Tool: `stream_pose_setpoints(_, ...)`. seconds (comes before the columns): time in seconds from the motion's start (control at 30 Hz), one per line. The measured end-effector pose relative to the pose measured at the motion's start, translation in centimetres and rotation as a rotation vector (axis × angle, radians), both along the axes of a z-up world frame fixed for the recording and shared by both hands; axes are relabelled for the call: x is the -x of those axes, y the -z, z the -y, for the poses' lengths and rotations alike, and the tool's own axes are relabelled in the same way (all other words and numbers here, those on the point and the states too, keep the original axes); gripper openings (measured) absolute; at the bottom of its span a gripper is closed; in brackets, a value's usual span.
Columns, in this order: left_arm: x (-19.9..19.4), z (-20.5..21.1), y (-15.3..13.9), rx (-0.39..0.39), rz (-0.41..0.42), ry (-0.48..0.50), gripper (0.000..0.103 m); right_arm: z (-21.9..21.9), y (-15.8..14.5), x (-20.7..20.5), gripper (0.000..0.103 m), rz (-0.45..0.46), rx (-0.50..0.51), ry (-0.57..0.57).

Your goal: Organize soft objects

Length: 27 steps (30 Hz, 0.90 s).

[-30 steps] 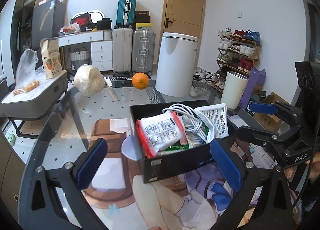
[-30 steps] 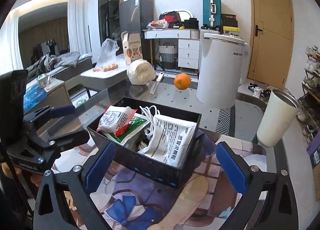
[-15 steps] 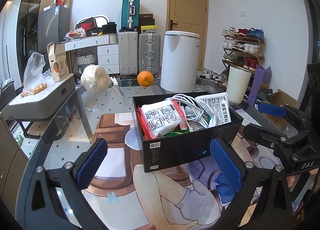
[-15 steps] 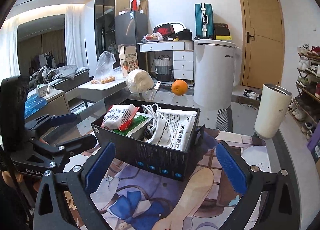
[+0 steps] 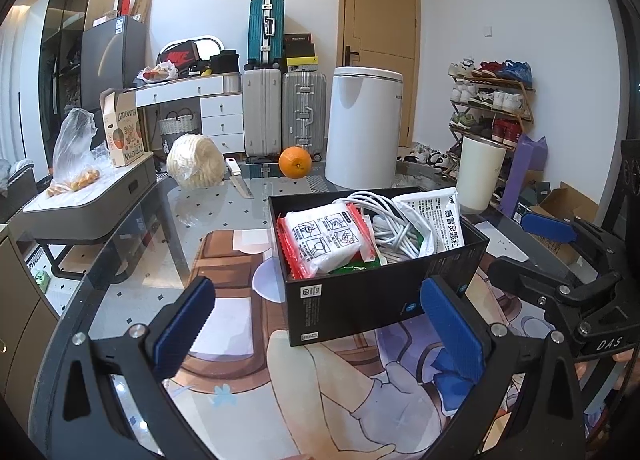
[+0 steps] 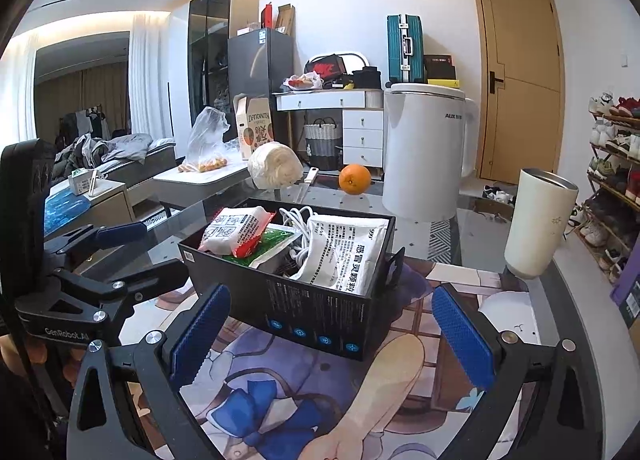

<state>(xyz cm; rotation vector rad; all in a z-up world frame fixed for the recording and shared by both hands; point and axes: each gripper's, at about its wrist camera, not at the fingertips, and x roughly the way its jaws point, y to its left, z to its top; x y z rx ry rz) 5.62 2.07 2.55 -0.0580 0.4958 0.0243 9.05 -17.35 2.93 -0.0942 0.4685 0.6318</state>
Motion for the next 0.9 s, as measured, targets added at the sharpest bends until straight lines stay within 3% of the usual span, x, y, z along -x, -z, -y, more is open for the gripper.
stream_pose_setpoints(0.4, -0.4, -0.3, 0.4, 0.018, -0.026, -0.008, 0.103, 0.4, -0.1, 0.5, 0.102, 0.035, -0.008, 0.017)
stream_pose_setpoints(0.9, -0.3, 0.6, 0.3, -0.031, -0.021, -0.004, 0.103, 0.7, -0.1, 0.5, 0.102, 0.038, -0.022, 0.021)
